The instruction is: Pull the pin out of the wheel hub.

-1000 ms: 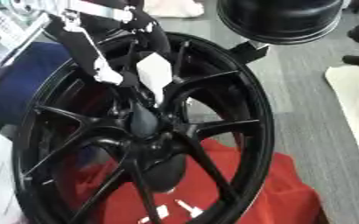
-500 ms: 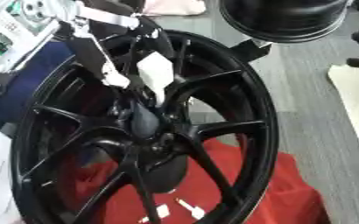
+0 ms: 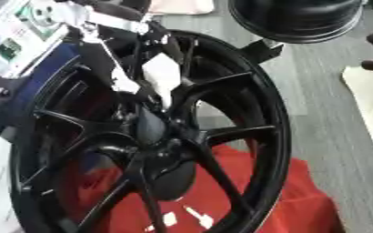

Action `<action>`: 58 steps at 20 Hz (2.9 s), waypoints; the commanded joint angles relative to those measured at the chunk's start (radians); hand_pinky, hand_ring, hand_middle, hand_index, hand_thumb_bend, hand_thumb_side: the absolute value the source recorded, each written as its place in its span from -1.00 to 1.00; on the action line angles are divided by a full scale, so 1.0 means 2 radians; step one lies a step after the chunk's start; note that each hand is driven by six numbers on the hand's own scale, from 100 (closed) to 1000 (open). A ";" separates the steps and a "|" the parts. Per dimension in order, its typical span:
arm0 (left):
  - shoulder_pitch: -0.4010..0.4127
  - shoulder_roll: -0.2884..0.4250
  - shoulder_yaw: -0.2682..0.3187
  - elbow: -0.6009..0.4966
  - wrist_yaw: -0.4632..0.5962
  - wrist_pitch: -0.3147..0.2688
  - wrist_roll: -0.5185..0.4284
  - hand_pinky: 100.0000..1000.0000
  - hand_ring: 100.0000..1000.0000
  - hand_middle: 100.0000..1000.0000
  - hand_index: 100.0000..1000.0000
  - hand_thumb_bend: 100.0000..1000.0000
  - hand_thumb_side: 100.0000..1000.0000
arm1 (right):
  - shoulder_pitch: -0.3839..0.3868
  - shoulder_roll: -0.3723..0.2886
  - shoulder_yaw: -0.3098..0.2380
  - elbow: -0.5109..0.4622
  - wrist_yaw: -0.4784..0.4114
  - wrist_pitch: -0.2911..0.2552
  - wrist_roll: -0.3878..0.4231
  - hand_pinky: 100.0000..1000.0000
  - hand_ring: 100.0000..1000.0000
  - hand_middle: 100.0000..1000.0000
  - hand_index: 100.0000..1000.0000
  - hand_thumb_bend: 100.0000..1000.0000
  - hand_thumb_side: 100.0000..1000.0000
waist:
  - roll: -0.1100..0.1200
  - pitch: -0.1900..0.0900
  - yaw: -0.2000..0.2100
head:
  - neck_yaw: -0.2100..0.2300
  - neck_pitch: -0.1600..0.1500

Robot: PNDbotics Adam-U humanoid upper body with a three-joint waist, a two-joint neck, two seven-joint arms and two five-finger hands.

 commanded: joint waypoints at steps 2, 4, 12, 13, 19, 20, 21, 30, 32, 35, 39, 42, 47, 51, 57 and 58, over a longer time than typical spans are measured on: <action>-0.012 0.005 0.006 0.000 0.002 -0.002 0.000 0.65 0.63 0.44 0.61 -0.86 -0.98 | -0.005 -0.009 -0.003 -0.010 0.000 0.001 -0.002 0.56 0.90 0.45 0.42 -1.00 0.41 | -0.002 -0.009 -0.001 | 0.003 -0.006; -0.012 0.004 0.004 0.000 0.006 -0.002 0.000 0.65 0.61 0.40 0.58 -0.90 -1.00 | -0.005 -0.009 -0.003 -0.010 0.000 0.001 -0.003 0.56 0.90 0.45 0.42 -1.00 0.41 | -0.002 -0.009 -0.001 | 0.003 -0.006; -0.011 0.003 -0.001 0.001 0.008 -0.001 0.000 0.52 0.29 -0.17 0.04 -1.00 -1.00 | -0.004 -0.008 -0.004 -0.010 -0.001 0.002 -0.004 0.56 0.90 0.45 0.42 -1.00 0.42 | -0.002 -0.009 -0.002 | 0.004 -0.004; -0.012 0.003 -0.001 0.000 0.008 -0.001 0.000 0.51 0.28 -0.19 0.03 -1.00 -1.00 | -0.004 -0.008 -0.004 -0.010 -0.001 0.002 -0.004 0.56 0.90 0.45 0.42 -1.00 0.42 | -0.002 -0.009 -0.002 | 0.004 -0.003; -0.013 0.004 0.009 -0.003 0.022 -0.004 0.000 0.36 0.02 -0.59 -0.39 -1.00 -1.00 | -0.003 -0.008 -0.004 -0.009 -0.001 0.003 -0.005 0.56 0.91 0.45 0.42 -1.00 0.42 | -0.001 -0.010 -0.001 | 0.005 0.001; -0.013 0.004 0.012 -0.003 0.024 -0.004 0.000 0.33 -0.03 -0.65 -0.51 -0.96 -1.00 | -0.003 -0.008 -0.004 -0.009 -0.001 0.003 -0.005 0.56 0.90 0.45 0.42 -1.00 0.42 | -0.001 -0.010 0.000 | 0.004 0.001; -0.014 0.005 0.014 -0.004 0.027 -0.004 0.000 0.32 -0.04 -0.66 -0.54 -0.94 -1.00 | -0.003 -0.008 -0.005 -0.009 -0.001 0.003 -0.006 0.56 0.90 0.45 0.42 -1.00 0.42 | -0.001 -0.011 0.000 | 0.004 0.002; -0.023 0.009 0.013 -0.011 0.034 0.005 0.000 0.27 -0.11 -0.73 -0.65 -0.69 -1.00 | -0.001 -0.009 -0.005 -0.009 -0.002 0.004 -0.006 0.56 0.91 0.45 0.42 -1.00 0.42 | 0.000 -0.014 0.004 | 0.004 0.007; -0.026 0.009 0.010 -0.011 0.031 0.005 0.000 0.27 -0.11 -0.73 -0.65 -0.70 -1.00 | -0.001 -0.010 -0.005 -0.009 -0.002 0.004 -0.006 0.56 0.91 0.45 0.42 -1.00 0.42 | 0.000 -0.014 0.003 | 0.005 0.006; -0.031 0.009 0.022 -0.014 0.039 0.004 0.000 0.26 -0.11 -0.74 -0.66 -0.76 -1.00 | -0.001 -0.010 -0.005 -0.009 -0.002 0.004 -0.006 0.56 0.91 0.45 0.42 -1.00 0.42 | 0.000 -0.013 0.004 | 0.005 0.005; -0.038 0.012 0.049 -0.019 0.060 0.006 0.005 0.26 -0.11 -0.75 -0.66 -0.81 -1.00 | -0.001 -0.010 -0.005 -0.009 -0.002 0.004 -0.005 0.56 0.91 0.45 0.42 -1.00 0.42 | 0.000 -0.013 0.005 | 0.003 0.006; -0.039 0.018 0.062 -0.021 0.075 0.008 0.017 0.26 -0.11 -0.75 -0.66 -0.84 -1.00 | -0.001 -0.011 -0.005 -0.009 -0.001 0.004 -0.006 0.56 0.91 0.45 0.42 -1.00 0.42 | 0.000 -0.014 0.007 | 0.001 0.006; -0.037 0.036 0.086 -0.023 0.107 0.012 0.047 0.25 -0.11 -0.76 -0.68 -0.88 -1.00 | 0.001 -0.012 -0.005 -0.009 -0.001 0.003 -0.006 0.56 0.91 0.45 0.42 -1.00 0.41 | -0.001 -0.017 0.012 | -0.003 0.008; -0.033 0.048 0.096 -0.028 0.125 0.014 0.062 0.25 -0.11 -0.76 -0.68 -0.89 -1.00 | 0.003 -0.013 -0.006 -0.009 -0.001 0.002 -0.006 0.56 0.91 0.45 0.42 -1.00 0.41 | -0.002 -0.019 0.014 | -0.005 0.010; -0.012 0.070 0.117 -0.009 0.116 0.028 0.076 0.25 -0.11 -0.78 -0.70 -1.00 -1.00 | 0.023 -0.023 -0.020 -0.003 0.003 -0.003 -0.017 0.56 0.91 0.45 0.42 -1.00 0.39 | -0.003 -0.032 0.034 | -0.040 0.025; -0.001 0.081 0.128 0.002 0.115 0.035 0.083 0.25 -0.11 -0.78 -0.70 -1.00 -1.00 | 0.031 -0.026 -0.025 -0.003 0.004 -0.006 -0.021 0.56 0.91 0.45 0.42 -1.00 0.39 | -0.005 -0.035 0.046 | -0.050 0.028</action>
